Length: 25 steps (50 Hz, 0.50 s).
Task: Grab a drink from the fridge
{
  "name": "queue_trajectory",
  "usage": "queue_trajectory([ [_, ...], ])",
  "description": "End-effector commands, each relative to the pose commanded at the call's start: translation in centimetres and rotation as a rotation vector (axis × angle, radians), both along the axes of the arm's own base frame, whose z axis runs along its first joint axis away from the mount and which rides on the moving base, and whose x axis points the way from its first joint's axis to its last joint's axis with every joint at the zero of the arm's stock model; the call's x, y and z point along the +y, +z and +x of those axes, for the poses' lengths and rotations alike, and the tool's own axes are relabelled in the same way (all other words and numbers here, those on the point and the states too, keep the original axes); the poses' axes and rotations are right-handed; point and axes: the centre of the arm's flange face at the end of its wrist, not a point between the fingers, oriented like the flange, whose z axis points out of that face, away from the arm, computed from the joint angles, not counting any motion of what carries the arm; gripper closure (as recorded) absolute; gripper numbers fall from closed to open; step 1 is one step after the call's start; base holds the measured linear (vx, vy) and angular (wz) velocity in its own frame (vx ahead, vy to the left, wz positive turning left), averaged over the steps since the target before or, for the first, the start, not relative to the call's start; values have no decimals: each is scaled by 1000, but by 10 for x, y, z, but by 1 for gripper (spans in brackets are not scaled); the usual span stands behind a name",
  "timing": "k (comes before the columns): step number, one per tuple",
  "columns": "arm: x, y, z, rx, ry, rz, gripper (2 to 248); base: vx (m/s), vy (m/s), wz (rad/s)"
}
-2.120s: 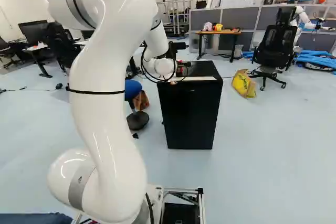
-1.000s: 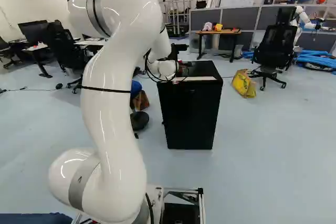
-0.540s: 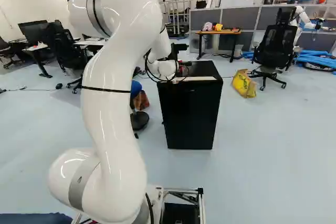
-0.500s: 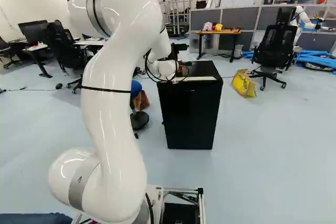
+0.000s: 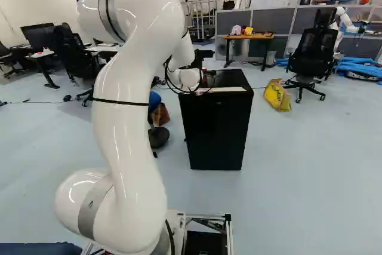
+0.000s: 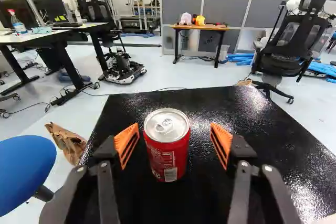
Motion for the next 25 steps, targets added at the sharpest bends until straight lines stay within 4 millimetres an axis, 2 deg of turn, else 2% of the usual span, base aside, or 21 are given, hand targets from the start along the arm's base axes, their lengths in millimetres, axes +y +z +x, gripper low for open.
queue_trajectory([
  [1,0,0,0,0,0,0,46,0,0,0],
  [2,0,0,0,0,0,0,85,0,0,0],
  [7,0,0,0,0,0,0,85,0,0,0],
  [8,0,0,0,0,0,0,124,0,0,0],
  [12,0,0,0,0,0,0,124,0,0,0],
  [13,0,0,0,0,0,0,150,0,0,0],
  [25,0,3,0,-4,0,-1,150,0,0,0],
])
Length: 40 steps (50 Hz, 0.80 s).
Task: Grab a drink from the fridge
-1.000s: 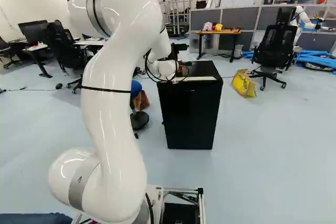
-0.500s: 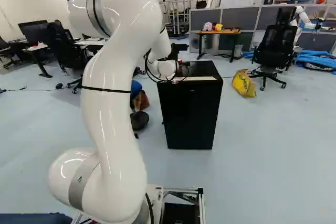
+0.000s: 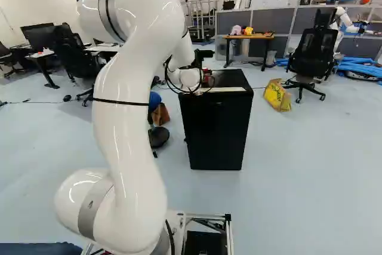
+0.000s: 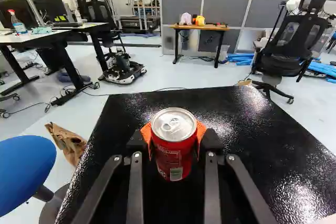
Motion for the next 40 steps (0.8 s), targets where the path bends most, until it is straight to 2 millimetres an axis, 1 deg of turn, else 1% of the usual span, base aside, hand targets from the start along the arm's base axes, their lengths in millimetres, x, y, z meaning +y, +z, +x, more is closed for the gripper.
queue_trajectory([
  [22,0,24,-2,-36,0,-6,150,0,0,0],
  [40,1,25,-3,-36,0,-6,150,0,0,0],
])
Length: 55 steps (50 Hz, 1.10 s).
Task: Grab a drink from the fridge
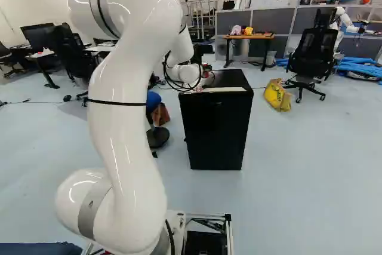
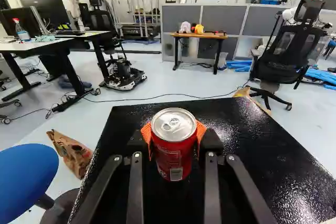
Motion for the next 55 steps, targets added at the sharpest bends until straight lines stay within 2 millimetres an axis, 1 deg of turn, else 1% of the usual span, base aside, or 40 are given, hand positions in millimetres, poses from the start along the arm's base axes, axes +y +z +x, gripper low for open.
queue_trajectory([
  [13,3,1,-6,2,3,1,150,0,0,0],
  [26,10,4,-18,5,8,2,150,0,0,0],
  [41,20,7,-40,11,17,4,150,0,0,0],
  [55,33,10,-68,19,28,6,150,0,0,0],
])
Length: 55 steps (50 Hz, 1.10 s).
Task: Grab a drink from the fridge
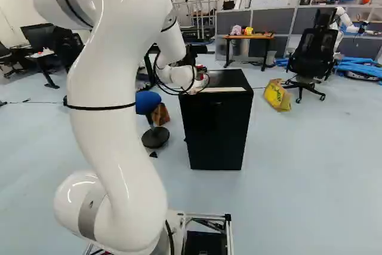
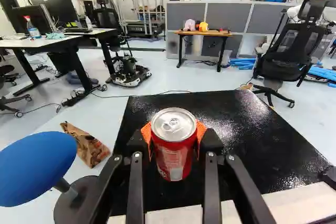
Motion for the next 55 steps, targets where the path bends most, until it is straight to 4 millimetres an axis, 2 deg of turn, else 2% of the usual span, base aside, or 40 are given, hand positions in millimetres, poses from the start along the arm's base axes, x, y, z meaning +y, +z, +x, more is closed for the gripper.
queue_trajectory([
  [21,23,1,-59,15,22,4,150,0,0,0],
  [55,58,-14,-183,46,63,9,150,0,0,0],
])
